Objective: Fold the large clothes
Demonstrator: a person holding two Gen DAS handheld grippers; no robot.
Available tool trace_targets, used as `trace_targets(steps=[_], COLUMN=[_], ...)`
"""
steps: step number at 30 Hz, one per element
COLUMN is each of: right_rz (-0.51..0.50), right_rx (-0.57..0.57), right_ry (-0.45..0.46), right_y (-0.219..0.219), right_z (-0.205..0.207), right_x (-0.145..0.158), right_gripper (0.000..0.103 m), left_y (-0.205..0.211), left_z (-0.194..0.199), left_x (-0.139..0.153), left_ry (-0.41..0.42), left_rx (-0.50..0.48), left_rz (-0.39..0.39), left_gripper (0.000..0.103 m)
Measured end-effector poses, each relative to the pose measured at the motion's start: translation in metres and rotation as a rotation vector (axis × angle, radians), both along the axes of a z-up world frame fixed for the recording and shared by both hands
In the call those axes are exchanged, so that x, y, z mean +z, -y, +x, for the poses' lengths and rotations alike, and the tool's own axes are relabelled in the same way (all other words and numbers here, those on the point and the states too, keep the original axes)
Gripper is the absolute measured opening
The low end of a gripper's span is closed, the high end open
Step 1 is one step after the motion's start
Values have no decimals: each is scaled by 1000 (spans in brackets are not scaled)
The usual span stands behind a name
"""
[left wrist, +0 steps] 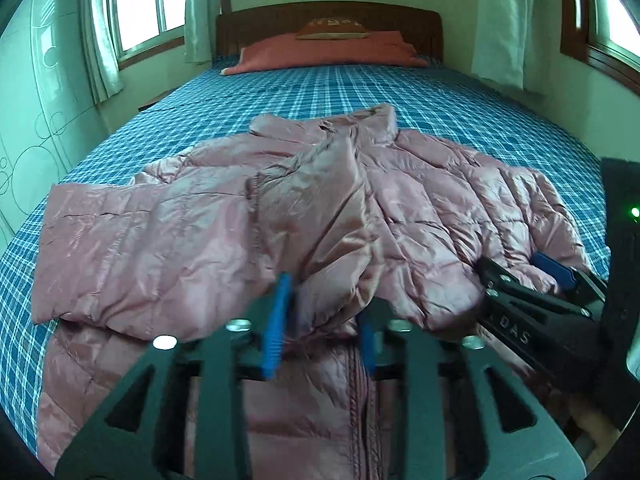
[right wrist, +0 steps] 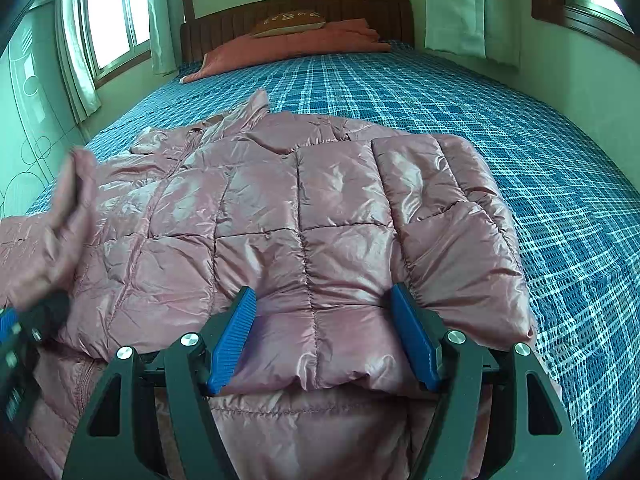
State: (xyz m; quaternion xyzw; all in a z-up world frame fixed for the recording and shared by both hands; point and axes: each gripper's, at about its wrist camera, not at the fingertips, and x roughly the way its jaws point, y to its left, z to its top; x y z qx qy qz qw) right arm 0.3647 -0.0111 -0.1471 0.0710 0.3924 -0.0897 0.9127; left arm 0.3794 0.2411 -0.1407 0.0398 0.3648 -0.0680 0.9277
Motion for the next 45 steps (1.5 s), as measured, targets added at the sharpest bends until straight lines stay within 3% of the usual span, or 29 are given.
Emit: trace_targets(steps=[3,8,10,12,13,20,23,24,26,27,29,34,38,45], right_rz=[5,10,54,106,123,201,223,236,249,247,240,181,75,42], right_rx=[0,-4,7,37,55,194,228,236,258,259,257,200,117,17], right_ry=[-2,0,31,53,55,8,-60,-87,-97,-84,-42,32,24,-27], right_y=[1,-4,-9,-22,-29,-97,-117,-122,-128,-130,-125,-87,-46,18], right_z=[1,-2,-8,-10,-10,16,33,37,39,36,29,13,9,3], right_x=[0,13,24,36,40,41,27,21,19,21,32,56,56,38], right_gripper=[69,68,68,69,69,69,68,60,27,20,13,13,13,13], left_y=[-12,-15,-11,-38,-16,-104,-126,-133,-138,-135,-138,-141,-134,-106], left_z=[-17,-66,-86,-98,-111,-105,-93,-93,-86,-81,-79,-72,-62,-43], left_x=[9,25,32,35,48,43,34,32,26,23,23,26,27,23], left_ry=[18,23,39,59,68,52,28,20,11,10,16,22,22,12], left_rx=[-6,-16,-2,36,56,243,297,311,326,329,333,345,340,305], left_rz=[-14,-53,-57,-48,-40,9,4,0,0,2,4,-14,-13,7], left_gripper=[56,60,61,62,62,62,62,62,62,62,62,62,62,64])
